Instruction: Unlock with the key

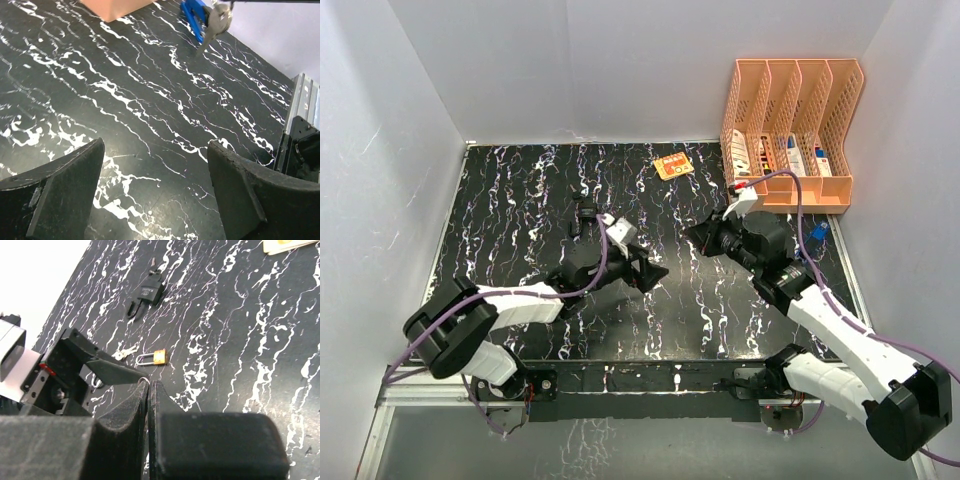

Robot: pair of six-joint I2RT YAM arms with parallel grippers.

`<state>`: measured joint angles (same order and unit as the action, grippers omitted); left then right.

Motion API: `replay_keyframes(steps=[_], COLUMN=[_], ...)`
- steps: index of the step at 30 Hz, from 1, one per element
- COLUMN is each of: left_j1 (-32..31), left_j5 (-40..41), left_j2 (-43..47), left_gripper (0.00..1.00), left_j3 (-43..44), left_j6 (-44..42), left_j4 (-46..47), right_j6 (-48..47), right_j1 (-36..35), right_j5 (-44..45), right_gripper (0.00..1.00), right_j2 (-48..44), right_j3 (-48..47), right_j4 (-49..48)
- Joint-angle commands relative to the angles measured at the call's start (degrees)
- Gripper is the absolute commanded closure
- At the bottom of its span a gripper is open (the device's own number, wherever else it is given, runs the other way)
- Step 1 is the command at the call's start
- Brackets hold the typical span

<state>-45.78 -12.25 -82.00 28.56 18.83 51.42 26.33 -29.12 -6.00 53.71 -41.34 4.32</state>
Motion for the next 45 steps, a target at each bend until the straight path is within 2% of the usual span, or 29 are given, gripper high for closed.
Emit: replay_keyframes(steps=[1, 11, 19, 28, 45], left_j1=[-2.9, -5.2, -5.6, -6.4, -6.7], left_j5=[-0.7, -0.5, -3.6, -5.8, -9.3], left_j2=[-2.2, -6.1, -7.4, -8.0, -9.7], left_gripper=[0.19, 0.23, 0.34, 0.36, 0.5], left_j3=[3.2, 1.7, 2.1, 2.0, 3.3], left_j6=[-8.0, -14.0, -15.7, -18.4, -19.5], left_j4=[8.1, 20.2, 20.5, 21.3, 22.5], right_j6=[1.5, 2.1, 2.2, 2.0, 1.4], right_j1=[-2.5, -6.3, -6.9, -7.0, -7.2], right_j5=[0.7, 2.4, 3.3, 3.3, 3.6], right_gripper=[1.0, 1.0, 1.0, 1.0, 1.0], right_j2=[-1.8, -3.2, -4.6, -5.2, -5.2], right_j3=[1.2, 3.3, 3.6, 3.9, 3.7], right_j4=[0.5, 1.0, 2.3, 2.7, 3.3])
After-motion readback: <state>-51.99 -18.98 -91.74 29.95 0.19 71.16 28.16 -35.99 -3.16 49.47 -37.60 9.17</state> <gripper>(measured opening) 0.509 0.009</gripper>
